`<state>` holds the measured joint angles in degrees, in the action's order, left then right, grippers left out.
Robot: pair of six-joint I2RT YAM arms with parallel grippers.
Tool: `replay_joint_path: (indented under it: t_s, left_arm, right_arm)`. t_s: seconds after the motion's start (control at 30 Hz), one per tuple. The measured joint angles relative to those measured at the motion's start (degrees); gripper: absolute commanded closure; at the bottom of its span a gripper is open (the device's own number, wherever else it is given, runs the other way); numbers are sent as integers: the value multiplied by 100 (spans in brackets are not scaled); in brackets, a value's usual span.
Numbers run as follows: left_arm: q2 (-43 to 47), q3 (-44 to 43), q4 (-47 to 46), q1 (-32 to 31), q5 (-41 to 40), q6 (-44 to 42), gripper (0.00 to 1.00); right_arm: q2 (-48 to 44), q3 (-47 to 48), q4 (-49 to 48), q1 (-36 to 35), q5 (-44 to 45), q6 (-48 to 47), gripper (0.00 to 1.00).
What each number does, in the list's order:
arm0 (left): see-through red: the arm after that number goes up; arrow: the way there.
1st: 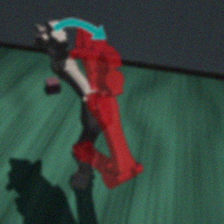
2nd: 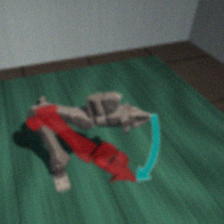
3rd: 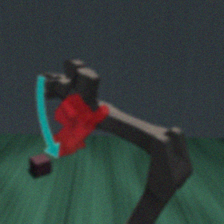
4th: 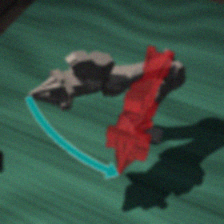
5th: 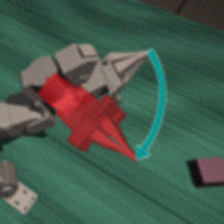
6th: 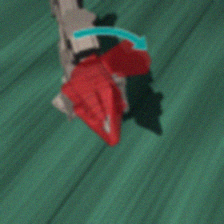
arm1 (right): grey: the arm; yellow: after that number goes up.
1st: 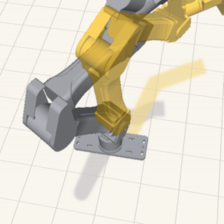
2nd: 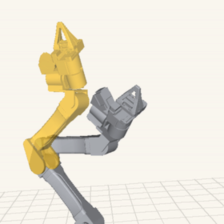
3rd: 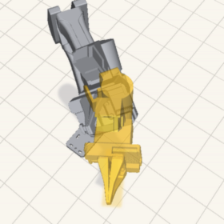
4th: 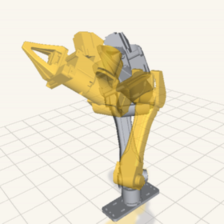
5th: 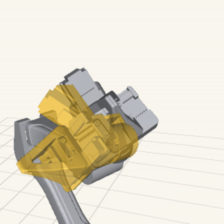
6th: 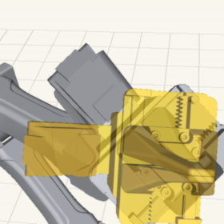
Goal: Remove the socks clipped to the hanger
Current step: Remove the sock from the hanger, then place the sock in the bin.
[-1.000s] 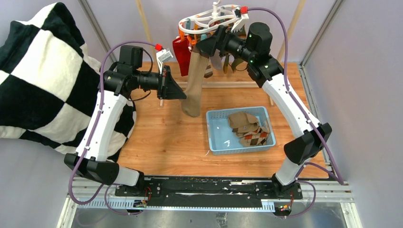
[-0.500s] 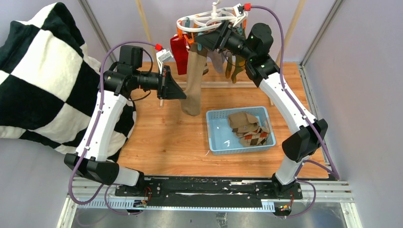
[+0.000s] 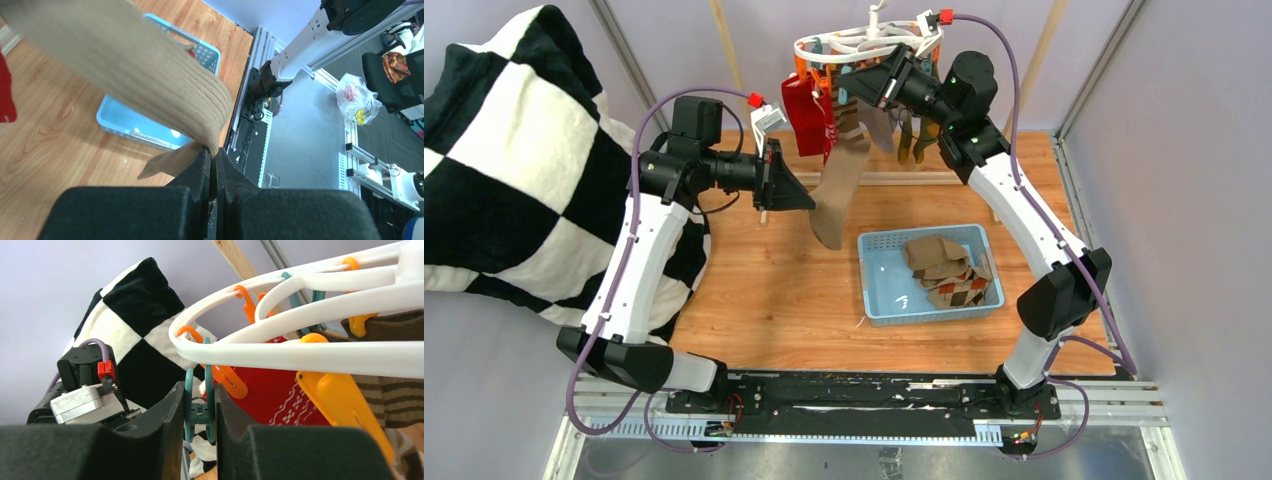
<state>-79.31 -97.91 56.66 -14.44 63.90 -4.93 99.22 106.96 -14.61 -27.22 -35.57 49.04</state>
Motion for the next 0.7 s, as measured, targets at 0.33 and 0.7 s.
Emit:
replay_joint_path:
  t_s: [0.33,0.7]
  left_arm:
    - [136,284,11,-2,-72,-63,100]
    - [308,369,17,-37,-175,-240,100]
  right_arm:
    - [-37,-76,72,24,13,-157,44]
    - [-1366,-2367,118,24,-219,-651,12]
